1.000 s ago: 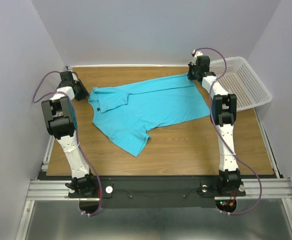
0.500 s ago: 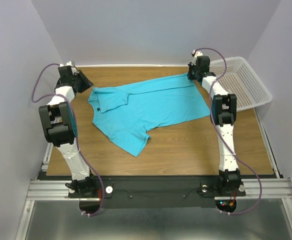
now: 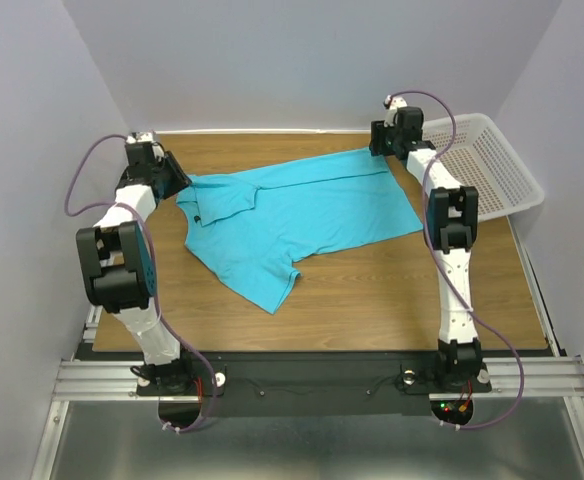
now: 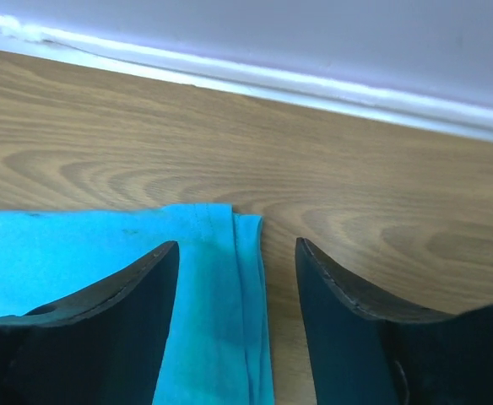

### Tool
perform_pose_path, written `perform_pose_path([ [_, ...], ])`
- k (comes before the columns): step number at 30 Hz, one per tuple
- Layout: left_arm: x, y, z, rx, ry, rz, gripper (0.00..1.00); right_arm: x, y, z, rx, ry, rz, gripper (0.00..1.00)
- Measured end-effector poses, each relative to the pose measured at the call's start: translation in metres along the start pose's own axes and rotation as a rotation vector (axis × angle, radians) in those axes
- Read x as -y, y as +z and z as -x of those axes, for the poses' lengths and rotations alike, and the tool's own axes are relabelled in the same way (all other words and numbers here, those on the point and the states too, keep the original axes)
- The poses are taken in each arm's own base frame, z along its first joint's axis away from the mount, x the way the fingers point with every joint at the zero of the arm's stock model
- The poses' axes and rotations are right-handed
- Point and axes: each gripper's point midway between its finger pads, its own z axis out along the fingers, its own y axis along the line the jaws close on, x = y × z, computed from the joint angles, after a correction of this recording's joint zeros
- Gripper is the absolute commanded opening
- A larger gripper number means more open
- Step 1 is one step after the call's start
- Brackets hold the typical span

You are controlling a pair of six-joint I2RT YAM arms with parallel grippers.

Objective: Fold and stack the t-shirts
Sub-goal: Fold the tshirt

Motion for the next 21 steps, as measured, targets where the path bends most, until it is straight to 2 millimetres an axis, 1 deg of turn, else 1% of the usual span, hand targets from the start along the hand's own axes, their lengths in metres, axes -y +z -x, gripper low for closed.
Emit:
perform_pose_path([
  [2,0.003,-0.018,0.019,0.073,0.020,0.008,0.51,-0.004,-0.007,0.012,0.017,-0.011,0.017,0.68],
  [4,0.008,-0.039,0.041,0.155,0.036,0.002,0.52,-0.009,-0.015,0.024,0.034,-0.027,0.041,0.70],
  [7,0.012,-0.066,0.060,0.252,0.038,-0.020,0.52,-0.030,-0.041,0.042,0.056,-0.086,0.134,0.71],
  [9,0.008,-0.077,0.062,0.284,0.020,-0.030,0.52,-0.055,-0.061,0.048,0.069,-0.166,0.253,0.72],
  [10,0.005,-0.081,0.059,0.289,0.005,-0.036,0.52,-0.075,-0.075,0.048,0.080,-0.235,0.345,0.73],
  [12,-0.005,-0.086,0.046,0.283,-0.029,-0.032,0.52,-0.116,-0.104,0.037,0.087,-0.381,0.525,0.73],
  [14,-0.013,-0.088,0.030,0.261,-0.061,-0.025,0.52,-0.149,-0.121,0.024,0.089,-0.528,0.652,0.72],
  [15,-0.019,-0.089,0.018,0.242,-0.083,-0.019,0.52,-0.182,-0.131,0.016,0.094,-0.643,0.746,0.72],
  [17,-0.020,-0.092,0.009,0.228,-0.101,-0.026,0.52,-0.225,-0.140,-0.002,0.096,-0.773,0.846,0.71],
  [18,-0.020,-0.093,0.007,0.226,-0.107,-0.030,0.52,-0.254,-0.147,-0.016,0.091,-0.856,0.909,0.71],
  [19,-0.019,-0.095,0.005,0.223,-0.116,-0.036,0.52,-0.272,-0.151,-0.025,0.094,-0.909,0.945,0.70],
  [20,-0.018,-0.096,0.004,0.223,-0.120,-0.042,0.52,-0.298,-0.157,-0.040,0.091,-0.990,0.994,0.68],
  [21,-0.017,-0.099,0.003,0.225,-0.127,-0.049,0.52,-0.317,-0.162,-0.051,0.091,-1.036,1.031,0.66],
])
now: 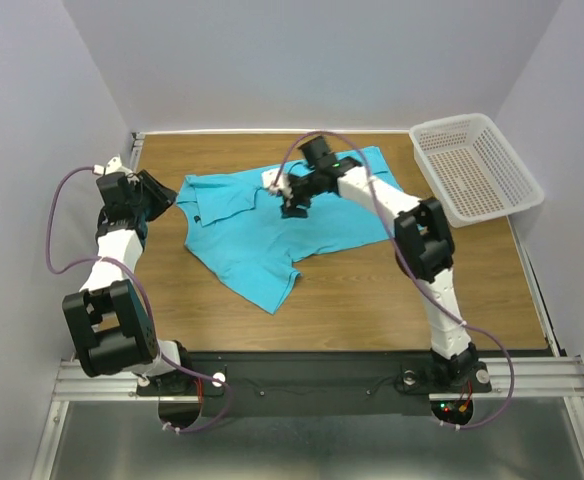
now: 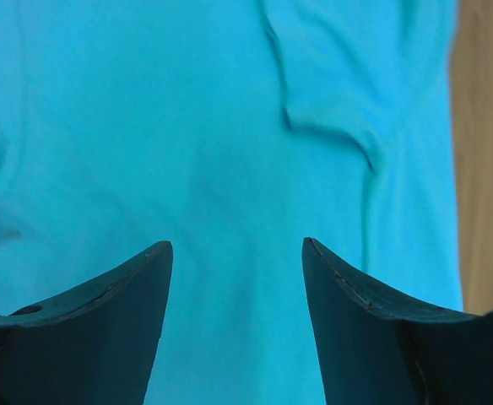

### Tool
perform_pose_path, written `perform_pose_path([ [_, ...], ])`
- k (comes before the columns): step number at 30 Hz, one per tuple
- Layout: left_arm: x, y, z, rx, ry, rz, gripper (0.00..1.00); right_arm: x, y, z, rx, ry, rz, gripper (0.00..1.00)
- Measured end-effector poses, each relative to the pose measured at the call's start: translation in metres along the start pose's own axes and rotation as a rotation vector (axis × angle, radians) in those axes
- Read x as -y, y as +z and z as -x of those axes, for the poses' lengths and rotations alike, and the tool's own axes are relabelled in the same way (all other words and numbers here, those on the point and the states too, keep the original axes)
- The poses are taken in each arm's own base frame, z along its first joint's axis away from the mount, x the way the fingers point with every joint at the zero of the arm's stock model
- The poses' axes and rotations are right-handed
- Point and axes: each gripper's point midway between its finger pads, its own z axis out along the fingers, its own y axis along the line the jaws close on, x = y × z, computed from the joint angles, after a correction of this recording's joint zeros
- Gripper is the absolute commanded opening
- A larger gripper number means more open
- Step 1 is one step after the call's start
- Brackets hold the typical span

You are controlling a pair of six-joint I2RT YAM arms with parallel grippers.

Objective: Fold and stack the t-shirts
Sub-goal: Fold the tshirt

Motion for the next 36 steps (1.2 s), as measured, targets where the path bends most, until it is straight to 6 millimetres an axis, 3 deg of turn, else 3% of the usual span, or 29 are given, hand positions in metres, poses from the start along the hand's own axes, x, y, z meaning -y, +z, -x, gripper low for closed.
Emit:
perform_pose_path([
  [4,0.005,-0.008,0.004,0.018,-0.009,-0.020,0.52,-0.038,0.065,0.032,-0.013,-0.142,0.119,0.59],
  [7,0.005,-0.011,0.002,0.023,-0.011,-0.024,0.52,-0.040,0.097,0.037,-0.027,-0.183,0.124,0.52],
  [10,-0.001,-0.011,-0.006,0.008,-0.017,-0.014,0.52,-0.029,0.111,0.030,-0.055,-0.187,0.089,0.52],
  [14,-0.007,-0.011,-0.019,-0.020,-0.026,-0.004,0.52,-0.015,0.111,0.014,-0.102,-0.178,0.026,0.51],
  [20,-0.004,-0.011,-0.021,-0.026,-0.024,-0.025,0.52,0.008,0.105,0.010,-0.119,-0.199,-0.052,0.50],
  [36,-0.006,-0.011,-0.038,-0.059,-0.028,-0.053,0.52,0.021,0.123,0.003,-0.107,-0.225,-0.109,0.48],
])
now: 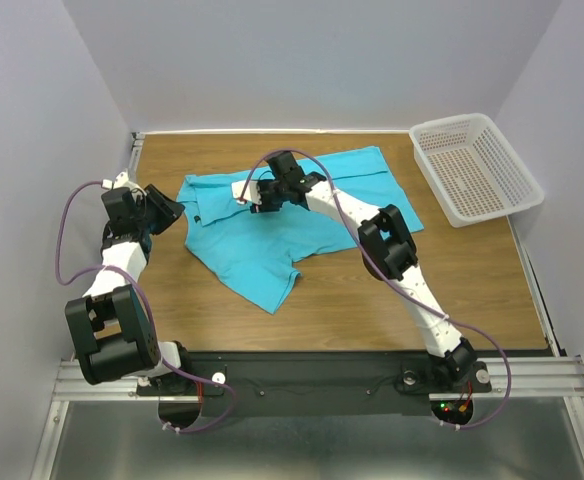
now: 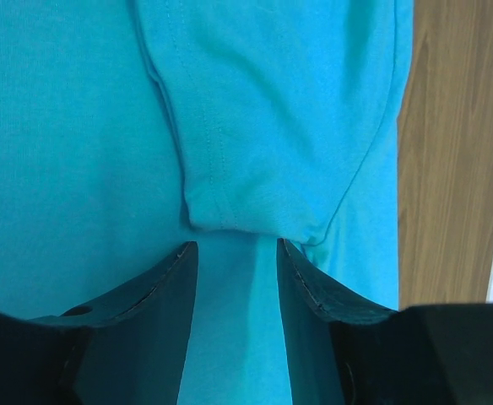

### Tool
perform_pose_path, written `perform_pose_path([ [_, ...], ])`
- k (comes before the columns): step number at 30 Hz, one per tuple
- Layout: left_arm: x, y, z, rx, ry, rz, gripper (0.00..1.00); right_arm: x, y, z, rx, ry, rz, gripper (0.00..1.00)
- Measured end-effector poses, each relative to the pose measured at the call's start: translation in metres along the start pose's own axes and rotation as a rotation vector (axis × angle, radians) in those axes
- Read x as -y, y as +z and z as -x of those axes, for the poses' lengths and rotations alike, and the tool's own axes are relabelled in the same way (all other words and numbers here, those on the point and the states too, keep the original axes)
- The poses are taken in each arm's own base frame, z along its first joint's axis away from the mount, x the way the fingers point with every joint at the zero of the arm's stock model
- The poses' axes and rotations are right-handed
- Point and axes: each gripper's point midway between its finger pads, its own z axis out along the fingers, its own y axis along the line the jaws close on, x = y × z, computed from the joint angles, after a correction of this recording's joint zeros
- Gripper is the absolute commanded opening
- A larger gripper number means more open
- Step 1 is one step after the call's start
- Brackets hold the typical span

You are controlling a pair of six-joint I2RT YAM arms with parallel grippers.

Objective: Fold and stack the t-shirts
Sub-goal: Fold the tshirt

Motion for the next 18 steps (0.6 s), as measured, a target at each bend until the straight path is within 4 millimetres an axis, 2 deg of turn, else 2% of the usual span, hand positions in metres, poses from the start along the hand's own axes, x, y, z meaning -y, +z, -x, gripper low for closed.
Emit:
perform_pose_path([
  [14,0.004,0.000,-0.001,-0.006,0.002,-0.021,0.52,0.006,0.005,0.015,0.031,-0.044,-0.031,0.48],
  [18,0.005,0.000,-0.001,-0.009,0.002,-0.030,0.52,0.007,0.006,0.018,0.036,-0.062,-0.036,0.44],
])
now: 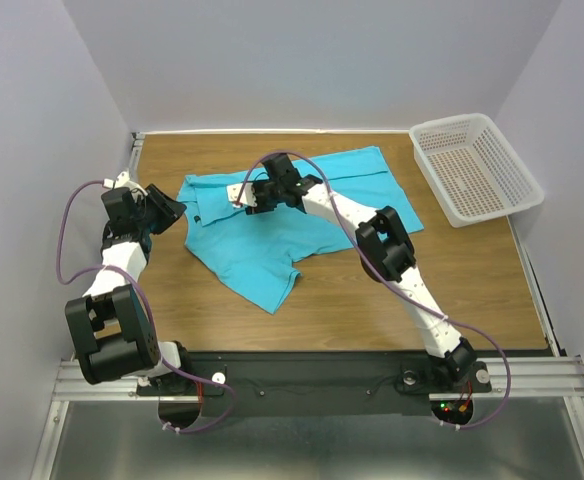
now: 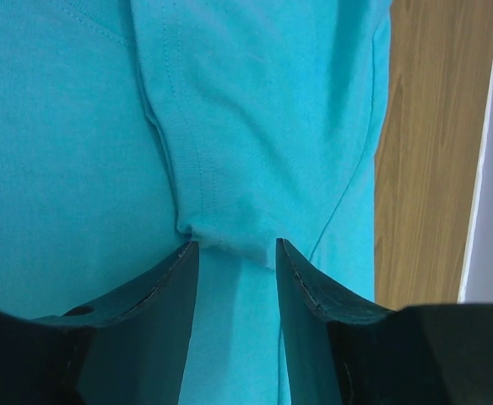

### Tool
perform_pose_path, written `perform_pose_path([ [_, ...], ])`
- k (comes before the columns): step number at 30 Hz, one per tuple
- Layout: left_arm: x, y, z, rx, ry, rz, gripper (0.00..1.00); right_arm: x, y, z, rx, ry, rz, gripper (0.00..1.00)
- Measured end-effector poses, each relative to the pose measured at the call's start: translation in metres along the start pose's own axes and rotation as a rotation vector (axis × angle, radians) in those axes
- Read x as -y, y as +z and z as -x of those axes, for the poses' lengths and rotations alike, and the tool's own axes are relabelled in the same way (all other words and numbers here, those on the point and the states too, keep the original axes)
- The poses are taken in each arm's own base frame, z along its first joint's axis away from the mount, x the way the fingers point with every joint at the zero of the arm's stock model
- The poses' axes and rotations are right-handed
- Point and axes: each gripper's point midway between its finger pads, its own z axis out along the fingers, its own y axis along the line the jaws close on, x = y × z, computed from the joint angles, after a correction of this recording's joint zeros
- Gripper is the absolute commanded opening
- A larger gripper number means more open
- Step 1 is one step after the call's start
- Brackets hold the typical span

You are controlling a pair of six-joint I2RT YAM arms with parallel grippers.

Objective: Fold and stack the t-shirts
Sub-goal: Fold the tshirt

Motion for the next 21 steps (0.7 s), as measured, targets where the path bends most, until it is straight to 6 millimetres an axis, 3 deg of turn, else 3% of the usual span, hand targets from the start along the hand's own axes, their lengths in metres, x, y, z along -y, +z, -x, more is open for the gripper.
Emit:
perform_pose_path([
  [3,0.000,0.001,-0.001,-0.003,0.000,-0.005,0.52,-0.004,0.002,-0.001,-0.001,-0.010,0.009,0.34],
  [11,0.001,0.002,-0.003,-0.012,-0.002,-0.011,0.52,-0.019,0.007,-0.007,-0.001,-0.026,0.043,0.29],
  [17,0.002,0.002,-0.004,-0.018,-0.002,-0.021,0.51,-0.020,0.008,-0.007,0.003,-0.036,0.047,0.13],
  [21,0.000,0.005,-0.007,-0.031,-0.008,-0.022,0.49,-0.020,0.008,-0.007,0.003,-0.034,0.046,0.07],
])
